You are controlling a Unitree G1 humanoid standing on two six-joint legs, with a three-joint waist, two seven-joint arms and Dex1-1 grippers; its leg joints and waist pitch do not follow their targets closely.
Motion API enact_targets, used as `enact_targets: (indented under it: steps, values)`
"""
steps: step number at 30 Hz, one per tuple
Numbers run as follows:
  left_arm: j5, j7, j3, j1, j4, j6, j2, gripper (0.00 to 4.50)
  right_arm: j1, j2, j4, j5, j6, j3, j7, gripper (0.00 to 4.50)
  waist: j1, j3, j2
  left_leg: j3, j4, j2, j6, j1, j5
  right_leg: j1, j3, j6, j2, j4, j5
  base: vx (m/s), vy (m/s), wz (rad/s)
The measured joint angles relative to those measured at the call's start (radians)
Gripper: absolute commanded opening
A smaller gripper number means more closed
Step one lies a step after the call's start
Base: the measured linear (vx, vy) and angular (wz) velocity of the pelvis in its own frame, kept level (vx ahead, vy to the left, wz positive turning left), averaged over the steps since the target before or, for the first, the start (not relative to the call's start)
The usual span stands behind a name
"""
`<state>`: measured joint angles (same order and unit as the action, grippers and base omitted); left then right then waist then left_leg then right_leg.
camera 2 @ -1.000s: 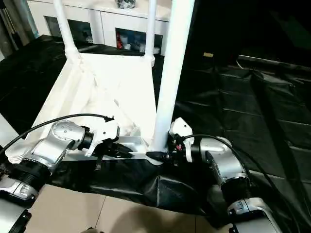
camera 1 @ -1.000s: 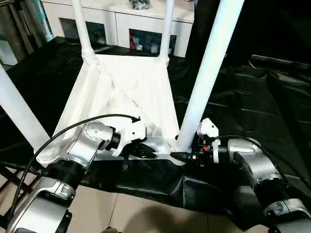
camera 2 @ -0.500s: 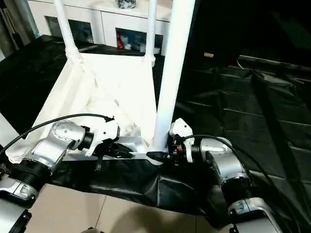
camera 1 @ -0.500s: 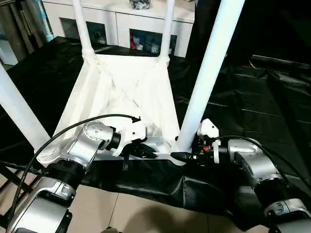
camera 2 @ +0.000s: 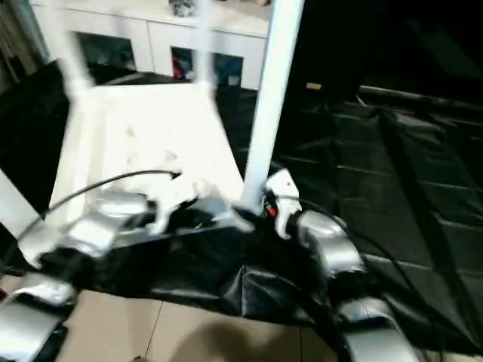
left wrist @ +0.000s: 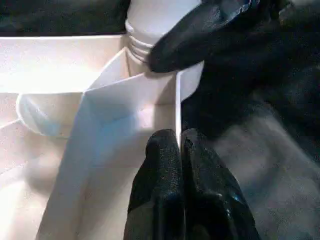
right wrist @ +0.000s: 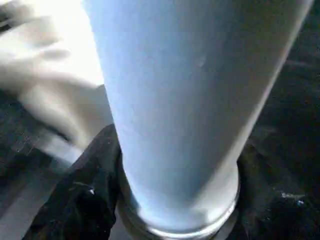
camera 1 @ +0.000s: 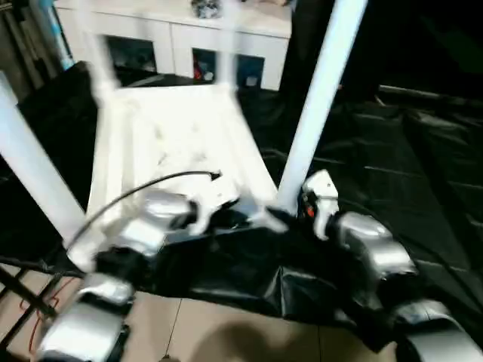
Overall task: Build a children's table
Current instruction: Rotate leg to tighten
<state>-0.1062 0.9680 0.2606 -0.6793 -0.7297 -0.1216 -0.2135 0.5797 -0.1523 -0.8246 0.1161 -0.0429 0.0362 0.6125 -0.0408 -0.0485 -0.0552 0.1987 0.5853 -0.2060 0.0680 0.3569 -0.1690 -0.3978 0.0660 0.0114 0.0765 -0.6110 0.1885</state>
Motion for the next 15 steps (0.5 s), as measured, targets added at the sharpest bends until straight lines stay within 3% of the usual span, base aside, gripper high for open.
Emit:
enact_targets:
  steps: [3, 5, 7, 12, 15]
  values:
    - [-0.013, -0.072, 0.000, -0.021, -0.027, -0.026, 0.045, 0.00, 0.027, 0.032, -0.036, -0.005, -0.004, -0.014, -0.111, 2.72, 0.005, 0.001, 0.000, -0.001, 0.000, 0.001, 0.000, 0.000, 0.000, 0.001, 0.000, 0.000, 0.000, 0.001, 0.000, 0.000, 0.000, 0.00]
    - [-0.024, -0.091, 0.000, -0.028, -0.037, -0.023, 0.055, 0.00, 0.033, 0.049, -0.052, -0.007, 0.012, -0.030, -0.140, 3.41, 0.006, 0.001, 0.000, -0.001, 0.000, 0.001, 0.000, 0.000, 0.000, 0.000, 0.000, 0.000, 0.000, 0.001, 0.000, 0.000, 0.000, 0.00]
    - [-0.030, -0.093, 0.002, -0.029, -0.038, -0.017, 0.061, 0.00, 0.033, 0.056, -0.055, -0.012, 0.023, -0.035, -0.154, 3.43, 0.004, 0.001, 0.000, -0.001, 0.000, 0.001, 0.000, 0.000, 0.000, 0.000, 0.000, 0.000, 0.000, 0.001, 0.000, 0.000, 0.000, 0.00]
    - [-0.034, -0.069, 0.005, -0.029, -0.035, -0.004, 0.060, 0.00, 0.033, 0.047, -0.055, -0.016, 0.037, -0.036, -0.107, 3.88, -0.002, 0.001, 0.001, -0.001, -0.001, 0.001, 0.000, 0.002, 0.000, 0.000, 0.000, 0.000, 0.000, 0.001, 0.000, 0.000, 0.000, 0.00]
    - [-0.022, -0.010, 0.010, -0.018, -0.023, 0.028, 0.036, 0.00, 0.008, 0.007, -0.020, -0.024, 0.053, -0.003, 0.003, 4.01, -0.006, 0.001, 0.001, -0.001, -0.003, 0.001, 0.000, 0.002, 0.000, -0.001, 0.000, 0.004, 0.000, 0.001, -0.002, 0.000, 0.000, 0.00]
